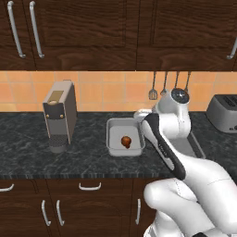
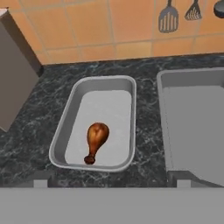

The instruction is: Place one corn and one chicken drumstick in each tupperware on the nearby counter, to pack two identical lunches.

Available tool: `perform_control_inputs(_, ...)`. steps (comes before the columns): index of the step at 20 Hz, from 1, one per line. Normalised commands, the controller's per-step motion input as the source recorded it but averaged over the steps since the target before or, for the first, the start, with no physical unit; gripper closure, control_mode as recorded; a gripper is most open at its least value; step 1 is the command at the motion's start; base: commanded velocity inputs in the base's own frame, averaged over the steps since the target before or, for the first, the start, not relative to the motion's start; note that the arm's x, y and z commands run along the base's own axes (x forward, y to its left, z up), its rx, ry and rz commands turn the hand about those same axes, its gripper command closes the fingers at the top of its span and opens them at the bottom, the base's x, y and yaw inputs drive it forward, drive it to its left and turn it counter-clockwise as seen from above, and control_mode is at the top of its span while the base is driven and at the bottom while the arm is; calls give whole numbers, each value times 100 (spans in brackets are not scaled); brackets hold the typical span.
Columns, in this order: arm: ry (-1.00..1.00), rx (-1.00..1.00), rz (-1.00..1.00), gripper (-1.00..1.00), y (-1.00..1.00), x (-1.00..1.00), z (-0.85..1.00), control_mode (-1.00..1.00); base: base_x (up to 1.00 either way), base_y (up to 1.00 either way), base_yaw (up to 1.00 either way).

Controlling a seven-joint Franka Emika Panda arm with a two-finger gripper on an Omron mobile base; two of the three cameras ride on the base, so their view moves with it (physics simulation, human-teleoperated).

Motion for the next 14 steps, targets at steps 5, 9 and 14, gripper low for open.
perform_control_inputs(5,1,-9,4,-100,-23,-100,50,-100,0,0,0)
perform_control_inputs(9,5,-5,0,-100,-4,-100,70,-100,0,0,0)
perform_control_inputs(14,16,0,0,-100,-19,-100,98,-100,0,0,0)
